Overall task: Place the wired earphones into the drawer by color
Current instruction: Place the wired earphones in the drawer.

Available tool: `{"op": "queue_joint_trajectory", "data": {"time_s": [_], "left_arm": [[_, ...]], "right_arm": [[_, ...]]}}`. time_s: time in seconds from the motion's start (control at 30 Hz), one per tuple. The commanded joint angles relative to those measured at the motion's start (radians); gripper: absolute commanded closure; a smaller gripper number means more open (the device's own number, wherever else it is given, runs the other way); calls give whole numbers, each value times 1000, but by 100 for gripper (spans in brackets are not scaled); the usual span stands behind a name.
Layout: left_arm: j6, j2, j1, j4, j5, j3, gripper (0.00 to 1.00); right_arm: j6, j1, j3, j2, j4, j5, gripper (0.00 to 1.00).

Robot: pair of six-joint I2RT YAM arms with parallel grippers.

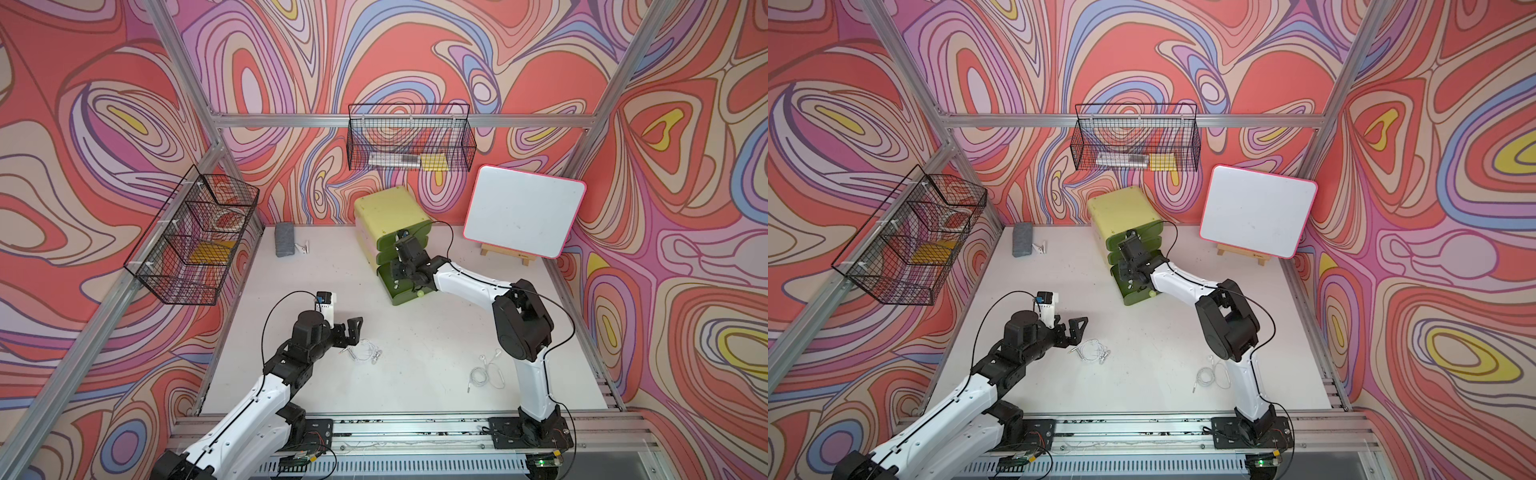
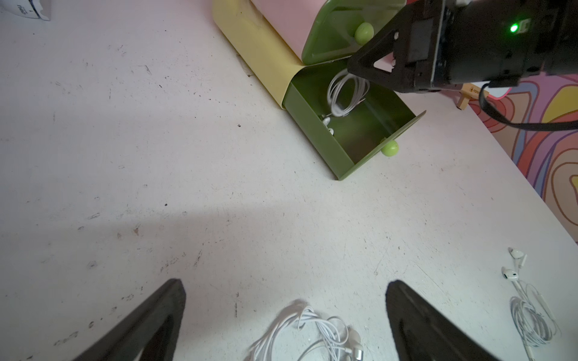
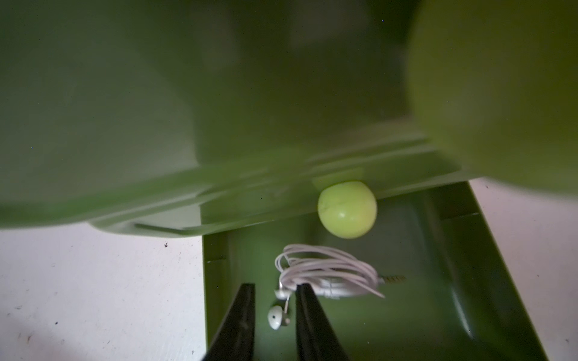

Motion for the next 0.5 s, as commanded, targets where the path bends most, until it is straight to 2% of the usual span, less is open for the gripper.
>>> {"op": "queue_joint_trajectory", "data": {"time_s": [0.0, 0.17, 0.33, 0.47], "left_arm": [[17, -16, 9, 14, -26, -12, 1], [10, -52, 8, -7, -78, -19, 1], [-1, -124, 8, -32, -165, -37, 1], [-5, -206, 8, -51, -223, -59, 1]], "right_arm": [[14, -13, -42, -46, -17, -13, 65], [15, -13, -125, -138, -17, -63, 54], [15, 1, -216, -232, -37, -152, 49], [5, 39, -269, -291, -70, -163, 47]]}}
